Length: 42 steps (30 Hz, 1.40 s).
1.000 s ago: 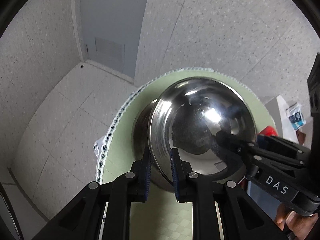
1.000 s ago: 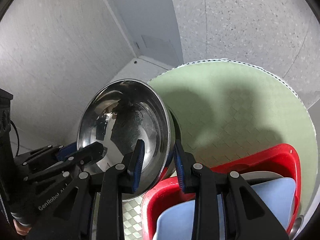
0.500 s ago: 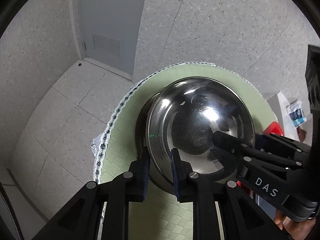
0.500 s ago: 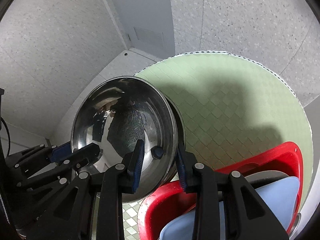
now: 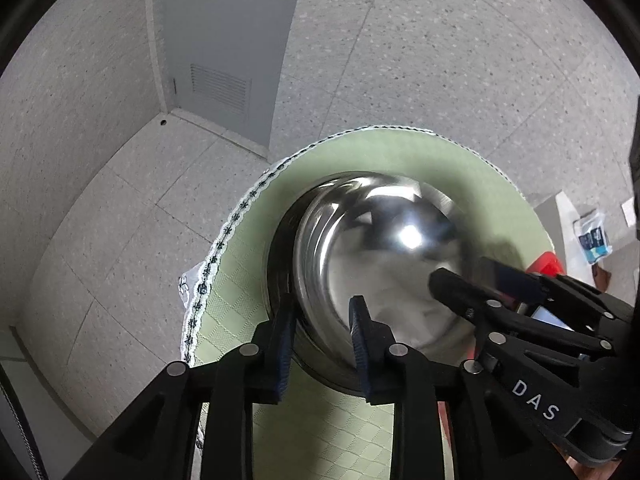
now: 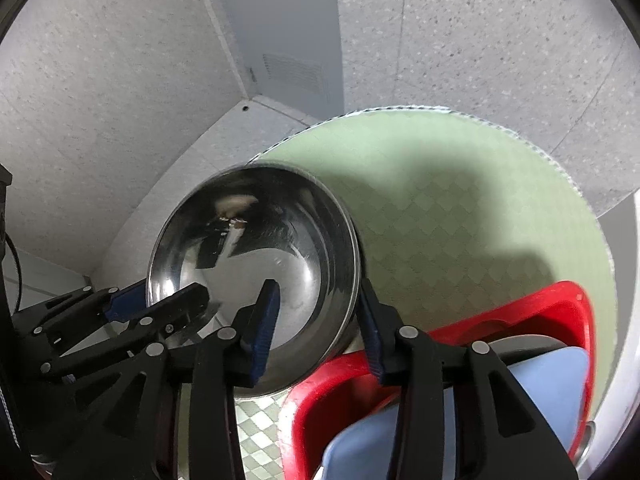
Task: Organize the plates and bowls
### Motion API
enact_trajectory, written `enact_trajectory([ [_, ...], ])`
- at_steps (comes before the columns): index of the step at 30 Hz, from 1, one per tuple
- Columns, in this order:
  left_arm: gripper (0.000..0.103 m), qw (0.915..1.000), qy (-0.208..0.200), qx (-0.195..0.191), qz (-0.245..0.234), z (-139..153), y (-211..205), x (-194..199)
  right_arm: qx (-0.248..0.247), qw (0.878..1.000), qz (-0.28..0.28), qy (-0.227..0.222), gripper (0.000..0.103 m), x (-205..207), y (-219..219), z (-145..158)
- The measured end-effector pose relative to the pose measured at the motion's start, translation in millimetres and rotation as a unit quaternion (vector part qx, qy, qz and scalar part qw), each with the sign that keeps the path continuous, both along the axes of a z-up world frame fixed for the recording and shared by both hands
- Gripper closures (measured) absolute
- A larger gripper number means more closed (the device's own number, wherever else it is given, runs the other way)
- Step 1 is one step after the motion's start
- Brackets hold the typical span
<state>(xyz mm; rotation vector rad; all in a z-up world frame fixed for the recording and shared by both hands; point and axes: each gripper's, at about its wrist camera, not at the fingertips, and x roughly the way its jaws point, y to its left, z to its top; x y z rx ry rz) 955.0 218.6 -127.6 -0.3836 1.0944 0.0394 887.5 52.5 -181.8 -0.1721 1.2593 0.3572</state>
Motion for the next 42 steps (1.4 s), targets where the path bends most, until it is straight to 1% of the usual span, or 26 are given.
enact_trajectory([
  [5,0.076,1.0000,-0.001,0.003,0.001,1,-1,1,0.009,1.000,0.000,0.001,0.055,-1,-5,1],
  [8,0.069,0.9999,-0.006,0.004,0.009,5,-3,-1,0.011,1.000,-0.001,-0.014,0.055,-5,-10,7],
  [9,0.063,0.9999,-0.007,0.006,0.012,7,-4,-1,0.011,1.000,0.000,-0.021,0.055,-7,-12,10],
  [10,0.055,0.9997,-0.012,0.014,0.018,11,-6,-3,0.010,1.000,0.000,-0.030,0.055,-9,-15,14],
  [11,0.051,0.9993,-0.020,0.021,0.021,15,-8,-5,0.009,0.999,-0.001,-0.036,0.055,-10,-16,16],
  [12,0.044,0.9989,-0.028,0.029,0.024,20,-11,-7,0.009,0.999,-0.003,-0.048,0.055,-13,-21,23],
  [13,0.039,0.9985,-0.033,0.034,0.026,24,-13,-8,0.011,0.999,-0.003,-0.053,0.055,-15,-24,26],
  [15,0.037,0.9975,-0.049,0.042,0.029,37,-22,-13,0.004,0.997,-0.005,-0.079,0.051,-22,-33,39],
  [17,0.036,0.9956,-0.069,0.056,0.029,51,-38,-20,0.000,0.995,-0.005,-0.100,0.047,-29,-42,49],
  [19,0.031,0.9938,-0.085,0.067,0.026,62,-53,-25,0.003,0.993,-0.012,-0.115,0.046,-35,-58,60],
  [22,0.026,0.9893,-0.114,0.090,0.013,82,-91,-34,-0.001,0.989,-0.030,-0.142,0.043,-47,-93,79],
  [25,0.021,0.9854,-0.134,0.105,-0.006,93,-134,-41,-0.006,0.985,-0.051,-0.164,0.040,-55,-129,91],
  [27,0.019,0.9828,-0.145,0.111,-0.025,96,-169,-47,-0.005,0.982,-0.070,-0.175,0.038,-62,-167,100],
  [28,0.018,0.9821,-0.147,0.113,-0.032,95,-183,-48,-0.005,0.981,-0.077,-0.177,0.038,-64,-177,102],
  [29,0.018,0.9808,-0.151,0.115,-0.046,97,-206,-50,-0.004,0.980,-0.088,-0.180,0.037,-68,-194,105],
  [32,0.016,0.9775,-0.154,0.119,-0.082,97,-255,-56,0.002,0.975,-0.125,-0.182,0.032,-80,-253,111],
  [35,0.015,0.9730,-0.153,0.126,-0.117,94,-311,-63,0.015,0.971,-0.159,-0.176,0.031,-95,-305,112],
  [38,0.015,0.9660,-0.148,0.146,-0.155,86,-355,-65,0.024,0.968,-0.190,-0.160,0.031,-104,-347,103],
  [39,0.015,0.9639,-0.144,0.151,-0.166,82,-366,-64,0.034,0.968,-0.203,-0.146,0.031,-108,-366,94],
  [41,0.015,0.9608,-0.134,0.160,-0.183,76,-382,-57,0.038,0.967,-0.219,-0.125,0.031,-113,-381,80],
  [42,0.015,0.9597,-0.127,0.165,-0.188,71,-389,-54,0.051,0.967,-0.226,-0.110,0.031,-114,-391,69],
])
